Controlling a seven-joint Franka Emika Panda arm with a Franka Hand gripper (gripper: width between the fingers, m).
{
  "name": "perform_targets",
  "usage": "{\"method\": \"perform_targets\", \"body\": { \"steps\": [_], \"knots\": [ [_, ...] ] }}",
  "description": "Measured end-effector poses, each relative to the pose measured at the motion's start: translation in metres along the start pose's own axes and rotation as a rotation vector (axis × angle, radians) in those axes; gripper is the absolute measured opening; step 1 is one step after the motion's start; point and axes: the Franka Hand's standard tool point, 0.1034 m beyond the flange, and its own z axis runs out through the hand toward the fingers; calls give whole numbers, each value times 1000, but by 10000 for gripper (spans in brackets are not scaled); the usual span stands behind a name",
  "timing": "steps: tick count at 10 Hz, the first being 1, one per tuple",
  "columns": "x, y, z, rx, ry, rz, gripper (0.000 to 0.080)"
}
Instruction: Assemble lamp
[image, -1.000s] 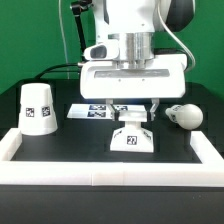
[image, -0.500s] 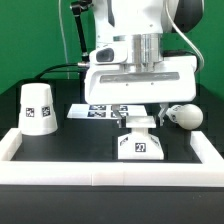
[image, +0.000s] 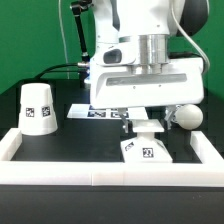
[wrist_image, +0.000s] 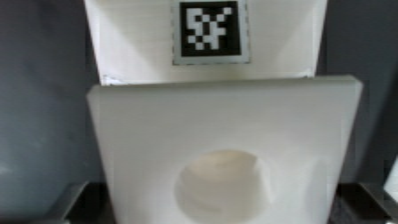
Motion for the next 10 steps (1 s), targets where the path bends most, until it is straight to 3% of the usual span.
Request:
{"method": "perform_targets", "body": {
  "steps": [5, 7, 10],
  "knots": [
    [33, -31, 8, 12, 46, -28, 537],
    [37, -50, 9, 19, 51, -28, 537],
    [40, -51, 9, 13, 53, -14, 537]
  ]
}}
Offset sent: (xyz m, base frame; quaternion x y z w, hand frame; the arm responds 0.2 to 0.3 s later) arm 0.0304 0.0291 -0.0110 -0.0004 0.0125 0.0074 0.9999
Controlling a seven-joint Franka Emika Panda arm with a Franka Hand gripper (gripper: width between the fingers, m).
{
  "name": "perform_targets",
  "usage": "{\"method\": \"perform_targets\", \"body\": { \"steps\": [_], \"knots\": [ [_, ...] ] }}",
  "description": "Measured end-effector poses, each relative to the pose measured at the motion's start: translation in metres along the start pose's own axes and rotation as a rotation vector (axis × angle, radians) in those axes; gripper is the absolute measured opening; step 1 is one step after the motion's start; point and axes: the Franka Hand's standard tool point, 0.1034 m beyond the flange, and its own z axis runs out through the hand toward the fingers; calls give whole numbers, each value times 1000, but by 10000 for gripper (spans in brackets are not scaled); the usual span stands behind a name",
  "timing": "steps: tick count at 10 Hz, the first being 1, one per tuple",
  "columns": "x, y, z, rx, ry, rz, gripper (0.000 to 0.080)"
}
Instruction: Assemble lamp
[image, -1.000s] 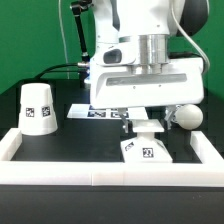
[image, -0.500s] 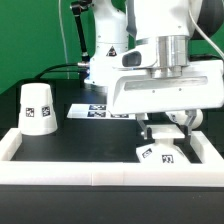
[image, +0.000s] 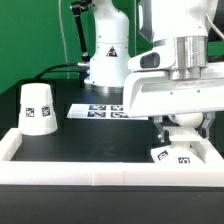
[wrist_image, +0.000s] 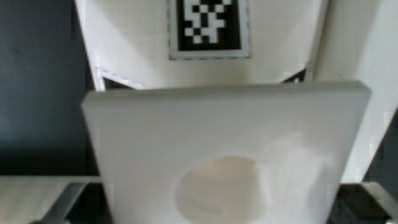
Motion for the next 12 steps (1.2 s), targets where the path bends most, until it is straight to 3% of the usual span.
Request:
{"method": "perform_targets", "body": {
  "steps": [3, 4, 5, 7, 9, 12],
  "knots": [
    [0, 0, 0, 0, -1, 1, 537],
    [-1, 1, -1, -1, -1, 2, 654],
    [-4, 3, -7, -2, 0, 5, 685],
    [-25, -6, -21, 1, -11, 25, 697],
    [-52, -3, -38, -3, -21, 26, 699],
    [-86, -12, -44, 3, -46, 53, 699]
  ]
}}
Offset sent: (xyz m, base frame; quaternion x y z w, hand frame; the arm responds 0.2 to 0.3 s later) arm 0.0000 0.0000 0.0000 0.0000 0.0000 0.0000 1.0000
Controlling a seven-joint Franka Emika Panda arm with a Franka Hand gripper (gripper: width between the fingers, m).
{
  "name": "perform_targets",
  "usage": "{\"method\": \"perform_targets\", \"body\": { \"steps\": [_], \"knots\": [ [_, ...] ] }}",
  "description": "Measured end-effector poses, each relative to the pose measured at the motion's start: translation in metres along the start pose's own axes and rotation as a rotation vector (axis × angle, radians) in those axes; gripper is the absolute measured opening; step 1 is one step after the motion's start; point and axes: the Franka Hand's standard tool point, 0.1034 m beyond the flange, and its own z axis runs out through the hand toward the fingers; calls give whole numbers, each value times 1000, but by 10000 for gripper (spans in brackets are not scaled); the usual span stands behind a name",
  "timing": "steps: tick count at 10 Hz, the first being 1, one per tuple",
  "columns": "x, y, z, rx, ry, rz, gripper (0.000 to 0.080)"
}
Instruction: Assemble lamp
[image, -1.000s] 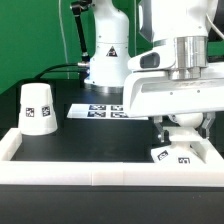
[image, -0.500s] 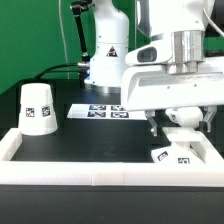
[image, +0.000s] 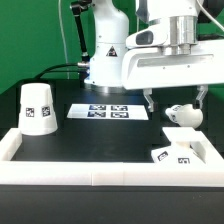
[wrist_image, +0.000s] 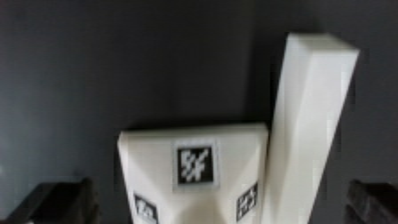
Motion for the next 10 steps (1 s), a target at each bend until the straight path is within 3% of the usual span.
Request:
{"method": "perform_targets", "body": {
  "steps": [5, 7, 10],
  "knots": [
    [-4, 1, -1, -2, 22, -7, 699],
    [-32, -22, -9, 11, 13, -43, 699],
    [-48, -41, -10, 22, 7, -121, 699]
  ]
}}
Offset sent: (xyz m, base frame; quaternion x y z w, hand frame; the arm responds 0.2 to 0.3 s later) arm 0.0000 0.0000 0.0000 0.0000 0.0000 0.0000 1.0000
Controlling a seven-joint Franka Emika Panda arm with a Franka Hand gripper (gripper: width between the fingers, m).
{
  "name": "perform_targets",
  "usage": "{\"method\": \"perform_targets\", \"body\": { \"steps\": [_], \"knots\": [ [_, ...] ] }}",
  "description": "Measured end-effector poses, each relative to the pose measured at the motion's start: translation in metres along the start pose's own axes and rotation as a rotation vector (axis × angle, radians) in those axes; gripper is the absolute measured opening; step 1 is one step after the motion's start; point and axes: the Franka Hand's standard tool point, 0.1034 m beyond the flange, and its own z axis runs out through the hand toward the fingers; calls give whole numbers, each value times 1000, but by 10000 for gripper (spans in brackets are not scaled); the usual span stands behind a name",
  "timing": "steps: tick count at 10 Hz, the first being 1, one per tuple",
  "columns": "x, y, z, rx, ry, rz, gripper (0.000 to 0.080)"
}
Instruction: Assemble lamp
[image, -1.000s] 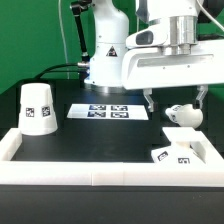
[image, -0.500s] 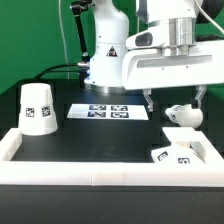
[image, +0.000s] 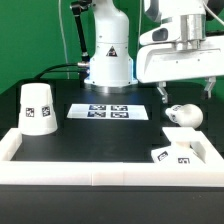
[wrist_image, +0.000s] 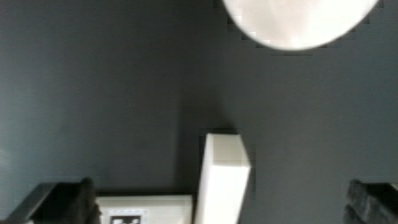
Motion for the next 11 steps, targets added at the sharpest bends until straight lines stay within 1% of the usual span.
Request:
{"method": "perform_targets", "body": {
  "steps": [1, 4, 6, 8, 9, 11],
  "knots": [
    [-3, -5, -1, 3, -1, -5, 699],
    [-3, -3, 0, 1, -3, -49, 699],
    [-3, -7, 0, 2, -5, -277, 699],
    [-10, -16, 1, 7, -8, -462, 699],
    [-15, -18, 2, 6, 3, -489, 699],
    [-14, -16, 3, 6, 1, -485, 699]
  ]
}}
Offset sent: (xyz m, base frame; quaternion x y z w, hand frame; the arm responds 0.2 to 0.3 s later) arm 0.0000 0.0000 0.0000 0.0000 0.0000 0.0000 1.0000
